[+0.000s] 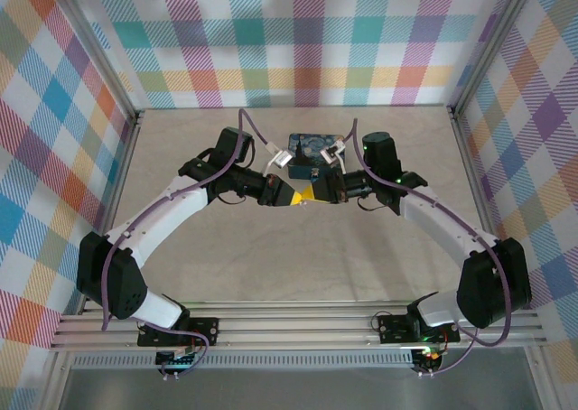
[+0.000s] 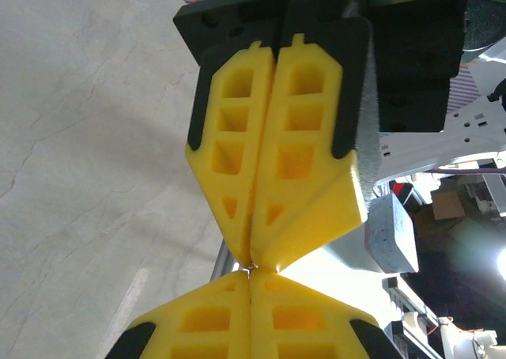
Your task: Unlock a padlock with a key
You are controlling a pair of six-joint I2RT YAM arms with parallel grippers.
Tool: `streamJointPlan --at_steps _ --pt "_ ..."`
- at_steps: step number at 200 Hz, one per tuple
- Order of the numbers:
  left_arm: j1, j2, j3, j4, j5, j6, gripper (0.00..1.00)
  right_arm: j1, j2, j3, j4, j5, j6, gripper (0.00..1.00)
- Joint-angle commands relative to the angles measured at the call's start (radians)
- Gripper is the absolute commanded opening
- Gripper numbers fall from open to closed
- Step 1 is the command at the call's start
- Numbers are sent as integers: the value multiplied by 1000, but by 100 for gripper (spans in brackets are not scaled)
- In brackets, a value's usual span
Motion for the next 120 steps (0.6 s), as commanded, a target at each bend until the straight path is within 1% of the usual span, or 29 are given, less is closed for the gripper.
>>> streamJointPlan --at_steps 1,29,48,57,69,75,79,89,98,111,120 --pt "-12 -10 13 -21 37 29 0 0 15 26 32 29 -2 0" --pt "-12 -33 -1 -7 -1 26 0 0 4 26 8 65 -24 0" --pt "-12 -59 -11 8 -42 23 7 0 -16 35 -32 117 -59 0" --pt "-11 -75 -18 20 -76 14 16 0 -30 43 -67 157 -87 0" --pt "-12 -106 -35 43 -140 0 34 3 -52 61 -137 250 -138 0" --pt "-12 -123 -47 54 -197 -11 44 6 -63 74 -178 310 -174 0" --pt "-12 -139 -55 59 -245 -20 47 10 -72 82 -207 356 -198 0" --pt "-11 -174 -77 63 -368 -36 53 23 -92 101 -270 479 -257 0" --pt "-8 -210 -107 80 -448 -50 56 35 -106 114 -310 569 -296 0" --pt "-5 -272 -175 151 -525 -94 59 42 -120 126 -341 621 -340 0" --pt "-4 -316 -231 231 -544 -131 62 45 -125 133 -356 636 -362 0"
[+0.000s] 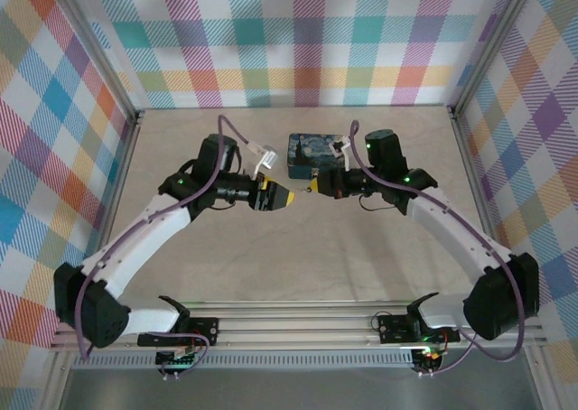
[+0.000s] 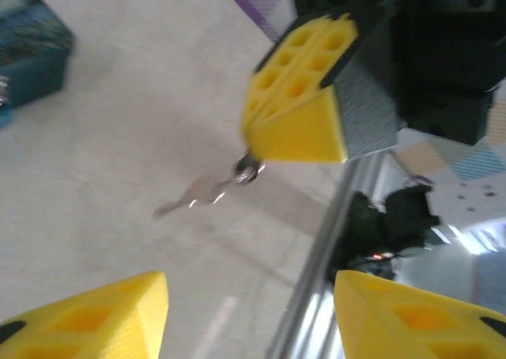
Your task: Unlock a padlock with a key
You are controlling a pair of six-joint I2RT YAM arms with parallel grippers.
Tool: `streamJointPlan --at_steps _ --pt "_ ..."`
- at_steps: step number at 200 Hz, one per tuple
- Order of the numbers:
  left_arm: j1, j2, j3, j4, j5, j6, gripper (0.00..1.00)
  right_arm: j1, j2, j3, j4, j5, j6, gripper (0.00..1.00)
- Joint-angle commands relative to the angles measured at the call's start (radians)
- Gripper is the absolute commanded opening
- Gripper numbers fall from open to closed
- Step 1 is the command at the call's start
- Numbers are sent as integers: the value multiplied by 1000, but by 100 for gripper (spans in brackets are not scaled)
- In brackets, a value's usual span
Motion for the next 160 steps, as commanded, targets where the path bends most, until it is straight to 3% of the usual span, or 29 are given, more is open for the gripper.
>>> streamJointPlan --at_steps 1,40,100,129,160 --pt "1 -105 -115 169 -191 -89 62 18 -40 48 -118 189 -145 0" --pt "-11 -171 -292 491 -106 -261 67 19 -40 62 -116 75 -195 0" --pt "-122 -52 -283 699 -12 -378 67 19 -21 51 -44 -170 -172 0" --pt "-130 -3 -301 818 42 -451 52 19 -17 40 -7 -229 -154 0" --pt "-130 3 -338 907 43 -493 26 18 -2 35 23 -267 -132 0"
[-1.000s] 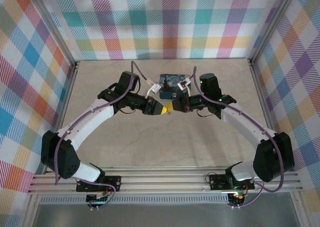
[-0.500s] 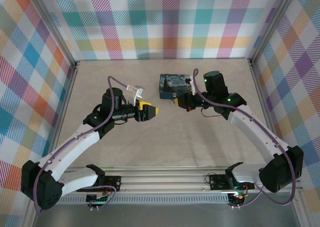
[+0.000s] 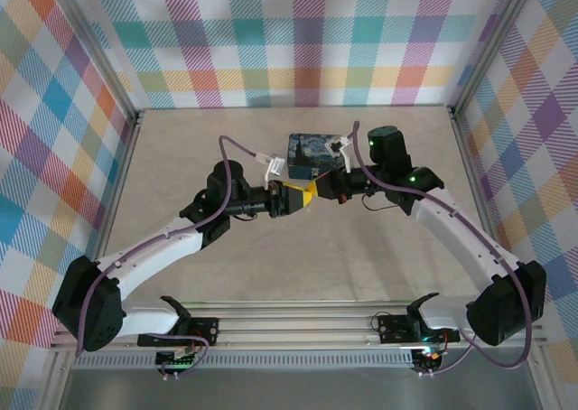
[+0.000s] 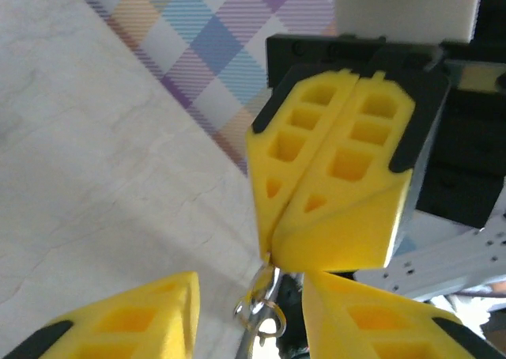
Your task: Unlock a padlock with a key
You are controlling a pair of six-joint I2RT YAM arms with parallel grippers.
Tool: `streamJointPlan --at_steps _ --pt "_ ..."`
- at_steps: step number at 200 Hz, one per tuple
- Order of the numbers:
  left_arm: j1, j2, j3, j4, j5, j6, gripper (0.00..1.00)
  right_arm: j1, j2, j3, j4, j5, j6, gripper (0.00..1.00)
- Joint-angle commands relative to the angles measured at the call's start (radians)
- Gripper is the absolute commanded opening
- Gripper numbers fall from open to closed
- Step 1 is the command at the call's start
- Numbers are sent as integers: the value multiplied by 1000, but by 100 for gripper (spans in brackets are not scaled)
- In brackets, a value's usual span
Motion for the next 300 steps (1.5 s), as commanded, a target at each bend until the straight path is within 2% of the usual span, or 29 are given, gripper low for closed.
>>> streamJointPlan --at_steps 1,25,34,63,78,103,126,164,212,252,282,294,298,300 --pt "-5 -2 -27 141 19 -57 25 9 18 -7 49 -97 14 0" --pt "-6 -24 -41 134 10 -38 9 8 30 -9 61 -127 24 0" --pt "-6 -31 -43 125 10 -29 0 8 32 -9 63 -131 27 0" --pt "-5 -45 -56 103 -3 -11 0 8 32 -9 73 -128 52 1" --pt "-6 -50 -64 100 -10 -9 0 8 30 -4 76 -113 78 13" --pt "-6 -61 -68 90 -32 -12 0 7 27 -1 109 -109 146 25" --pt "-5 -66 -61 65 -50 -4 0 7 35 -4 146 -104 211 46" --pt "-4 -74 -58 31 -54 10 0 7 31 -38 221 -69 306 50" --pt "-3 -96 -65 15 -38 -13 0 9 19 -144 400 -95 438 46" --pt "-3 -145 -82 -31 -53 -13 0 15 7 -182 468 -128 469 26" --pt "-2 -153 -83 -51 -60 -7 0 22 13 -170 481 -164 460 1" --pt "-2 -160 -77 -75 -79 1 0 21 11 -166 475 -163 445 0" --pt "-2 -164 -72 -93 -87 7 4 22 10 -162 467 -158 437 0" --pt "-3 -166 -70 -103 -88 11 10 21 9 -160 460 -157 430 0"
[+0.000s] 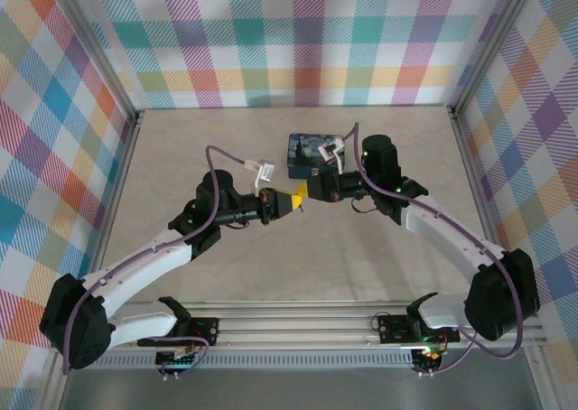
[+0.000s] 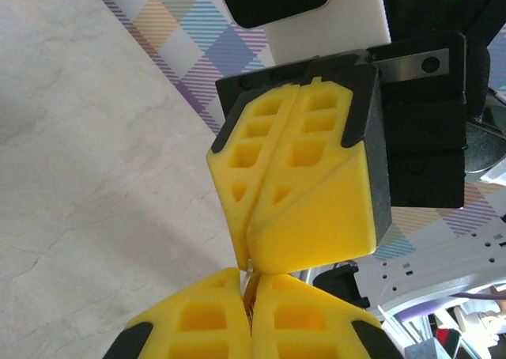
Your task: Unlock a padlock with a key
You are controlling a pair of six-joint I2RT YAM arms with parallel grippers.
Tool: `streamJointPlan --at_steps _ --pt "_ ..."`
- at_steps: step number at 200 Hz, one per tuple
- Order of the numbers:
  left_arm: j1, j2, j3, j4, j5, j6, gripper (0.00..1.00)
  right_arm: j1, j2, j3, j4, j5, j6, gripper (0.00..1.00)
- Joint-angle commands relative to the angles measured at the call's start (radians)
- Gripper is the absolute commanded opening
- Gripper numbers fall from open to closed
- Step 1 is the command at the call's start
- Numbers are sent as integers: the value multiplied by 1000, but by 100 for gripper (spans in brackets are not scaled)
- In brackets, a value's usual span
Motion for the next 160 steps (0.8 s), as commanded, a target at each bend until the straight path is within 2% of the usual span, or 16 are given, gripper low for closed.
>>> streamJointPlan --at_steps 1,9,20,35,45,59,74,112,137,160 --pt "-3 -40 9 -50 -22 29 13 -2 -19 13 24 -20 -23 0" --pt "-3 -51 23 -105 -40 52 28 -2 -19 28 -11 -9 -58 0" --pt "-4 -67 51 -195 -66 101 41 -2 -14 62 -93 16 -130 0" --pt "-3 -88 90 -321 -102 166 52 -2 3 124 -224 51 -250 0" --pt "-1 -100 115 -387 -125 204 55 -2 18 160 -288 68 -320 0" --pt "4 -112 134 -434 -130 224 56 -2 41 199 -340 66 -389 0" --pt "23 -119 129 -411 -92 204 56 -3 65 229 -354 29 -427 0" --pt "109 -61 42 -89 108 -21 52 -11 109 280 -352 -59 -467 0" --pt "127 -33 5 59 150 -91 50 -35 127 283 -323 -97 -440 0" --pt "139 -15 -3 140 175 -136 44 -39 133 285 -311 -118 -431 0"
